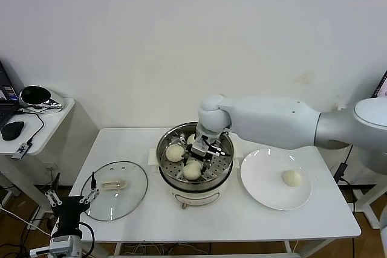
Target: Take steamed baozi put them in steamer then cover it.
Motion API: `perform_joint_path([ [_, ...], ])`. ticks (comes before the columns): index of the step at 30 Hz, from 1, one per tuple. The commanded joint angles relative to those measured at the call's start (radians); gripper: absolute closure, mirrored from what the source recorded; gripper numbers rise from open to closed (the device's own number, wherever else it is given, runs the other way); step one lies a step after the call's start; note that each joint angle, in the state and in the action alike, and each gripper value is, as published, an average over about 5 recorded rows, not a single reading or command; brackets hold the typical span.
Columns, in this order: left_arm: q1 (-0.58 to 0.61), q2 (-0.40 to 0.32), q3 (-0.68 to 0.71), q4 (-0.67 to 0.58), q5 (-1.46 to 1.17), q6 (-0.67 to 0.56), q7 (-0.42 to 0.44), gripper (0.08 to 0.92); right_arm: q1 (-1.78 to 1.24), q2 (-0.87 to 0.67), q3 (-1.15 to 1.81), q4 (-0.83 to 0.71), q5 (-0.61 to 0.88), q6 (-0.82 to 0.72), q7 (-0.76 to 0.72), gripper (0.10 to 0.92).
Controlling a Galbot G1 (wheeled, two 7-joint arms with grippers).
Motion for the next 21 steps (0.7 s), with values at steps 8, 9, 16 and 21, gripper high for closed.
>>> perform_joint_path([
  [8,-0.007,0.006,-0.001,-0.001,-0.001,0.001,0.000,0.177,0.129,-0.076,0.040,0.025,0.019,0.007,-0.018,0.236],
  [9,-0.008,0.007,0.000,-0.003,-0.001,0.001,0.001,0.177,0.147,-0.104,0.042,0.036,0.036,-0.029,-0.029,0.224],
  [16,-0.016,0.017,0.005,-0.005,-0.001,0.001,0.002,0.177,0.234,-0.376,0.026,0.169,0.144,-0.426,-0.092,0.203],
  [21,-0.026,0.022,0.027,0.002,0.004,0.002,0.002,0.177,0.208,-0.587,0.043,0.243,0.136,-0.615,-0.086,0.203],
])
